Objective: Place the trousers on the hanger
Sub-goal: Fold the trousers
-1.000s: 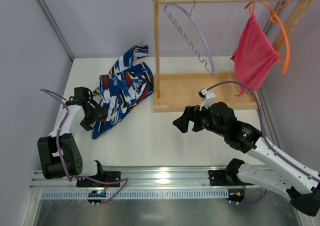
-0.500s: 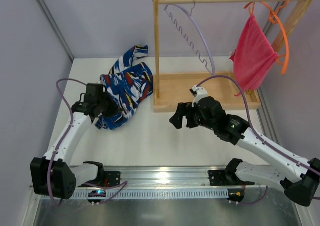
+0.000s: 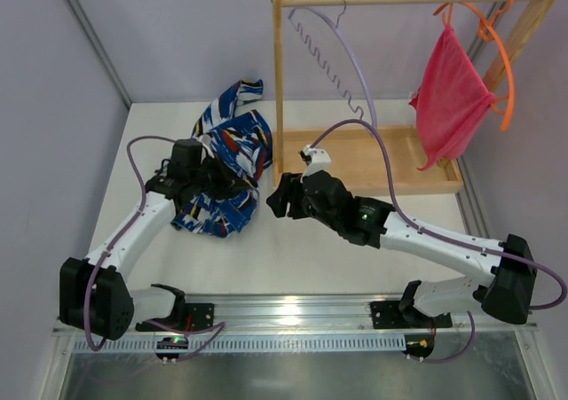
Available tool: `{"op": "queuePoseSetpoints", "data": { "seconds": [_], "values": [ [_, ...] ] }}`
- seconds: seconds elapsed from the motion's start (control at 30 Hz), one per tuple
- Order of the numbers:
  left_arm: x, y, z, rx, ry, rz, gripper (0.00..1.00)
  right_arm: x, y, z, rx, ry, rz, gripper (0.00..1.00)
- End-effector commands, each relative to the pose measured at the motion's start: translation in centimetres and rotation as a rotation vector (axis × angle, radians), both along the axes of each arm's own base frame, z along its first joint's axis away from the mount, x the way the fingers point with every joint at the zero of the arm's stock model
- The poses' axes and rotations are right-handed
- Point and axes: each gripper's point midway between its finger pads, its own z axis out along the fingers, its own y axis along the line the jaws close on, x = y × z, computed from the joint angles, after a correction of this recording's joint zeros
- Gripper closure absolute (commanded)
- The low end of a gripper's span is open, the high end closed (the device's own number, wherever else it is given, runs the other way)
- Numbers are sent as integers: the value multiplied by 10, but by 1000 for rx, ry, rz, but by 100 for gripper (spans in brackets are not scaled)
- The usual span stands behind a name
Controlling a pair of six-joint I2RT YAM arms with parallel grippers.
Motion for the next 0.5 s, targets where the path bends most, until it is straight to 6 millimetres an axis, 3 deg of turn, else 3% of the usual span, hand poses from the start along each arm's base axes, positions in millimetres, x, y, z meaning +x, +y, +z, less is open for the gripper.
{"op": "queuePoseSetpoints", "data": {
  "seconds": [0.0,0.2,0.3,0.33,0.43,0.47],
  "values": [
    [15,-16,26,-100,-58,-14,100,18,22,27,170,-69,-115,37],
    [19,-23,21,-120,-41,-20,100,20,58,9,132,-78,-81,32],
    [19,-24,21,-125,-37,-20,100,21,66,-7,90,-72,-82,29],
    [19,-24,21,-129,-36,-22,100,23,68,-6,91,-76,-97,24],
    [19,-25,25,-139,-41,-24,99,25,71,-26,49,-61,-101,23],
    [19,-25,25,-138,-42,-22,99,27,76,-23,73,-71,-99,23]
  ]
}}
